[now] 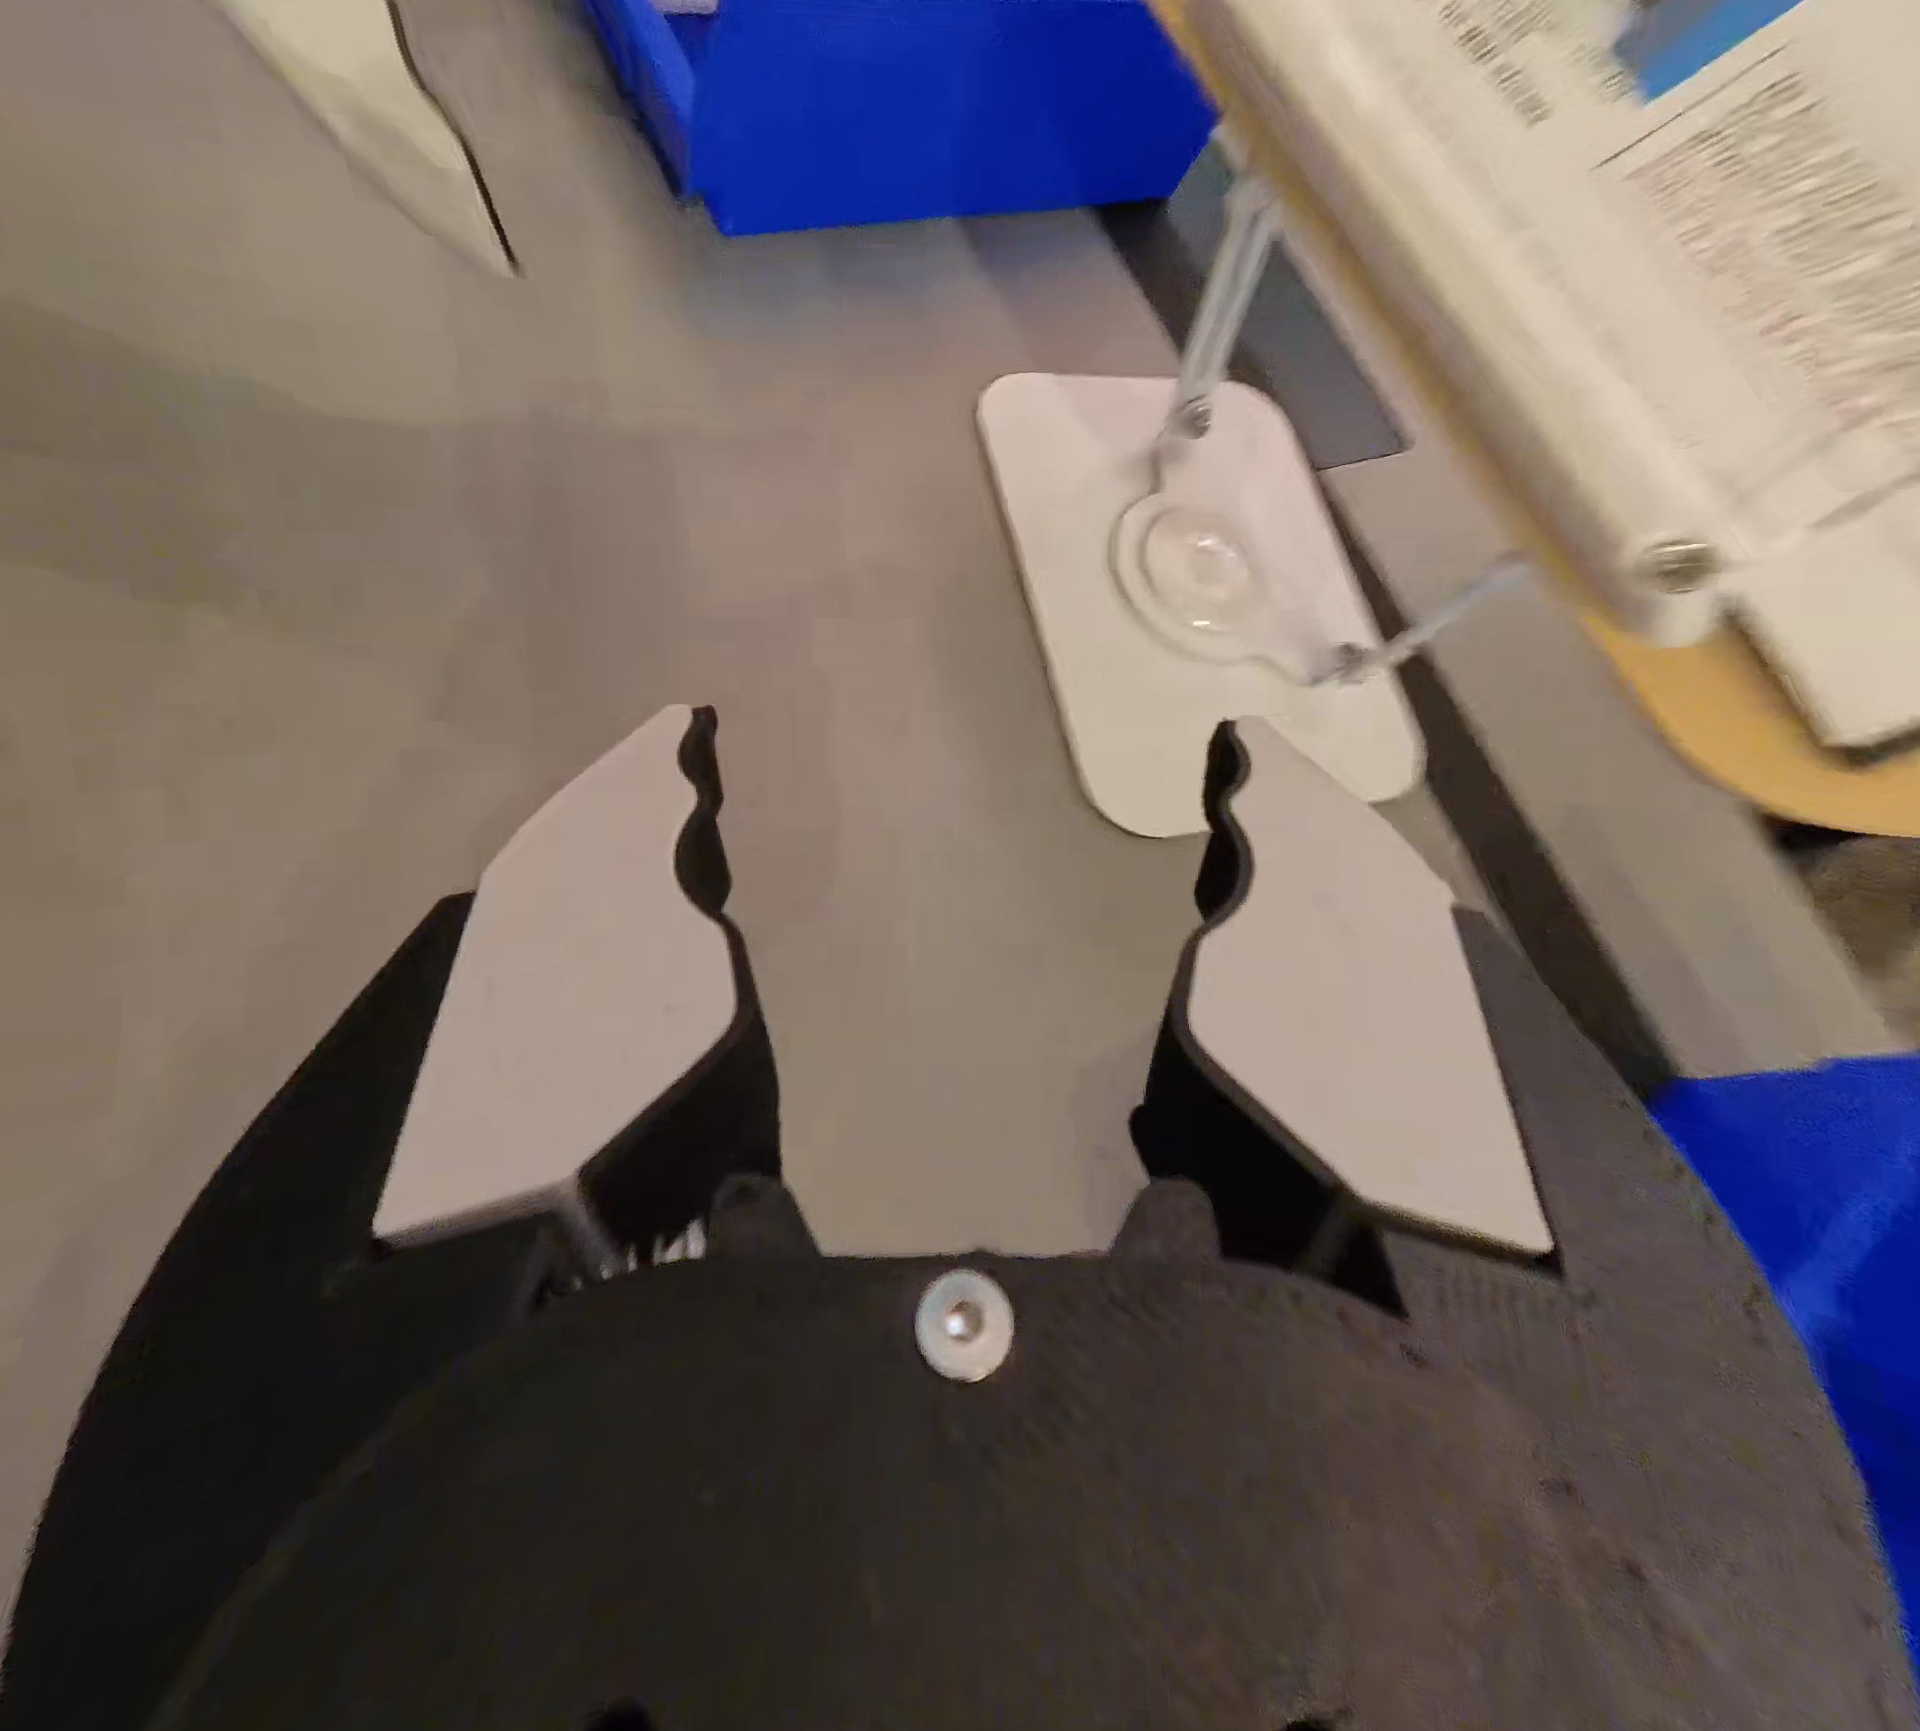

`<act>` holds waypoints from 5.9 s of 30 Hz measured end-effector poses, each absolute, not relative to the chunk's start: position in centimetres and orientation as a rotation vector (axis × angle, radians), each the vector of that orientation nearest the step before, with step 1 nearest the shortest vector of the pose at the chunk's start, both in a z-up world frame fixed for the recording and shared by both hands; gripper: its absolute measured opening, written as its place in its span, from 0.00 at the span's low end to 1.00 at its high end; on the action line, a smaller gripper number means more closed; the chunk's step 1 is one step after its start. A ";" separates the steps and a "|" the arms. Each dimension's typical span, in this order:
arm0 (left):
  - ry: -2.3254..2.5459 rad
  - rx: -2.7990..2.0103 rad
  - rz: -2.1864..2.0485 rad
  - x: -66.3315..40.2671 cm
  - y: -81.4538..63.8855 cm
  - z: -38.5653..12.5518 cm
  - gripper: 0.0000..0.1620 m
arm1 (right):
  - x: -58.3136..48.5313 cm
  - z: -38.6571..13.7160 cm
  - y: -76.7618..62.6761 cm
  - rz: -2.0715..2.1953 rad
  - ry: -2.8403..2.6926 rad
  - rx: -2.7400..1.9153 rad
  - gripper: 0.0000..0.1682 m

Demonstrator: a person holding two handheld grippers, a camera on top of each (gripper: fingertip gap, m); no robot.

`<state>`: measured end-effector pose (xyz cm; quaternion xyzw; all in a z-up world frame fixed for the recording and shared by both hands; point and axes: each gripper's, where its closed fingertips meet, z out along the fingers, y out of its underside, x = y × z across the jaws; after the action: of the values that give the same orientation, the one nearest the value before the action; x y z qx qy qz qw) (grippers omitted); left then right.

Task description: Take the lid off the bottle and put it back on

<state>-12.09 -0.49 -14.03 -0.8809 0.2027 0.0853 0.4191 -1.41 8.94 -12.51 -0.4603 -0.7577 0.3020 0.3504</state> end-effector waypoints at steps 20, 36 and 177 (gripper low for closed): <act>0.185 -2.431 -0.045 -9.6 3.6 -27.6 0.77 | -3.6 -27.7 8.1 0.795 -2.136 -1.496 0.79; 0.247 -2.227 -0.275 -9.5 -0.2 -19.4 0.71 | -3.6 -27.7 8.1 0.795 -2.136 -1.495 0.79; 0.627 -1.815 -0.357 4.2 9.9 -18.7 0.62 | 1.8 -8.3 6.2 0.623 -2.620 -1.395 0.43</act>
<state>4.22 9.89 -18.71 -0.7698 0.2660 -0.1514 0.5600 1.83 6.23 -8.27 -0.4591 -0.8626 0.2052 0.0543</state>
